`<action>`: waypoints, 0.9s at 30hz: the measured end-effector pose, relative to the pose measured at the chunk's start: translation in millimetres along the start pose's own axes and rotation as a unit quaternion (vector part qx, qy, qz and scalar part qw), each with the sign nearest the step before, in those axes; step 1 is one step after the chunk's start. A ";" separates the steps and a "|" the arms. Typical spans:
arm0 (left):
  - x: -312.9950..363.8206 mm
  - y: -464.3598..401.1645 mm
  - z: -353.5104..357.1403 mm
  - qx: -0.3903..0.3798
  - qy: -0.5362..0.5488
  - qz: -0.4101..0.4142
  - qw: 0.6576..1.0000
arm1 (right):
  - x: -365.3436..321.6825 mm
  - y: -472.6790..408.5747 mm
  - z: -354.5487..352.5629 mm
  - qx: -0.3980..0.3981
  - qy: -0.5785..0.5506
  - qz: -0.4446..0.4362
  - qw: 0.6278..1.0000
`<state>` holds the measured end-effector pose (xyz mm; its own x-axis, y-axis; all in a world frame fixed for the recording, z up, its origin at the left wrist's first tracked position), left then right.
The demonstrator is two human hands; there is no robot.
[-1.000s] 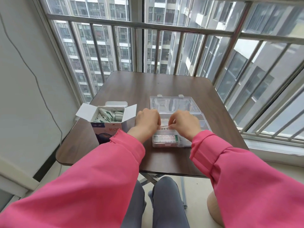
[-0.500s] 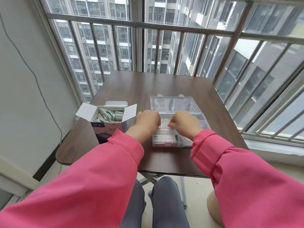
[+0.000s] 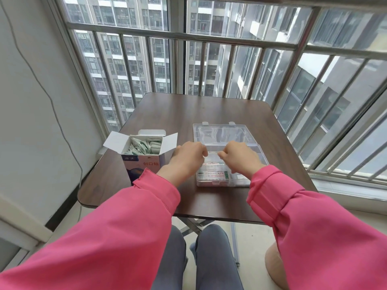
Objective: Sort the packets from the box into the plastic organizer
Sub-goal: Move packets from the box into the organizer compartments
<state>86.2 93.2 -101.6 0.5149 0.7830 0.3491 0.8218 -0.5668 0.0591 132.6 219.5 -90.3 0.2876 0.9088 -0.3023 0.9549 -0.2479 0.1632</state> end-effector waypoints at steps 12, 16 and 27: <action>17.8 66.8 -51.8 0.223 0.190 0.113 0.949 | -36.7 45.2 -27.9 0.145 -0.081 -0.140 0.976; -17.3 83.6 -70.3 0.270 0.102 0.078 0.954 | -67.6 58.1 -30.5 0.148 -0.087 -0.206 0.963; -110.2 78.6 -81.1 -0.009 -0.124 -0.017 0.992 | -134.7 43.0 -10.3 0.059 -0.011 -0.237 0.970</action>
<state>74.2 -58.4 -59.6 0.5336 0.8391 0.1055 0.8360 -0.5422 0.0839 134.2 89.9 -32.9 -0.1859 0.9230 -0.3370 0.9815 0.1582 -0.1082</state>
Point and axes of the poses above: each hand's wrist, its own y-axis away from the middle knuckle, its own z-axis out of the palm, x = y × z, the point moved 4 cm from there along -y, towards the middle knuckle, and after that the axes turned 6 degrees about -x, right-handed, at the moved point
